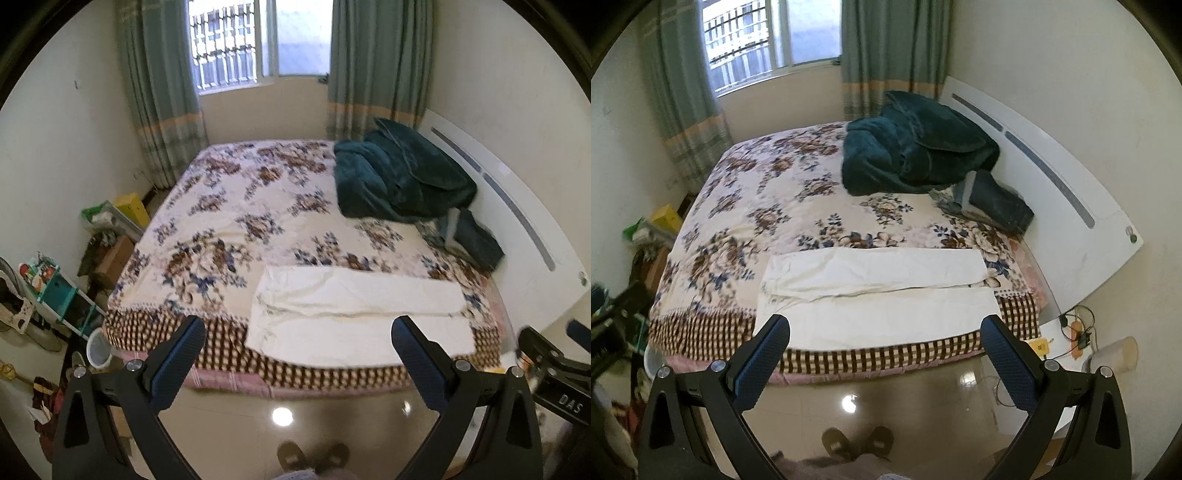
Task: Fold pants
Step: 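Lower both tools to the white pants and grasp the waistband end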
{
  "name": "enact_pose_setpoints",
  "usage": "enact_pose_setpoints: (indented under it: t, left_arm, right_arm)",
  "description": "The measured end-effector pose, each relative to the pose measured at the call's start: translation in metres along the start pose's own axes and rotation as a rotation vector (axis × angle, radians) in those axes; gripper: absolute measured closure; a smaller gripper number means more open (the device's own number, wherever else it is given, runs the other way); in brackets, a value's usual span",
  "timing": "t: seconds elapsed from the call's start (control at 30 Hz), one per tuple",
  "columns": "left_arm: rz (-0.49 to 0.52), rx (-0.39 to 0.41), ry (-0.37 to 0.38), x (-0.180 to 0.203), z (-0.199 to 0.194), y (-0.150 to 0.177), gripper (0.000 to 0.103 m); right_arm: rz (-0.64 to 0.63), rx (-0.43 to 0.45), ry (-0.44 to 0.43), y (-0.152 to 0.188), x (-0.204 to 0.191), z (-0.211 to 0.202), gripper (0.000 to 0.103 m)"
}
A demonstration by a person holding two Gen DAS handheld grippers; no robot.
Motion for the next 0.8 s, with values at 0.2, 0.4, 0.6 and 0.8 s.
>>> enact_pose_setpoints:
  t: [0.2, 0.4, 0.6, 0.8]
  left_arm:
    - [-0.003, 0.004, -0.053, -0.014, 0.075, -0.01, 0.0]
    - [-0.04, -0.142, -0.04, -0.007, 0.181, -0.024, 0.0]
    - [-0.095, -0.323, -0.081, 0.01, 0.311, -0.041, 0.0]
    - [-0.249, -0.549, -0.111, 0.021, 0.452, -0.057, 0.0]
  right_arm:
    - [0.1, -0.029, 0.088, -0.01, 0.014, 0.094, 0.0]
    - [0.193, -0.141, 0.152, -0.038, 0.051, 0.233, 0.0]
    - [0.304, -0.263, 0.204, -0.086, 0.105, 0.41, 0.0]
    - [0.401, -0.412, 0.243, -0.145, 0.148, 0.594, 0.0]
Point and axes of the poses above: each gripper's, at about its wrist camera, not at the fingertips, and z roughly the way its jaws point, x to its right, y to its underside, the point moved 3 cm from there along z, roughly the way its jaws point, and after that the axes turned 15 degrees about z, right-handed, at the moved point
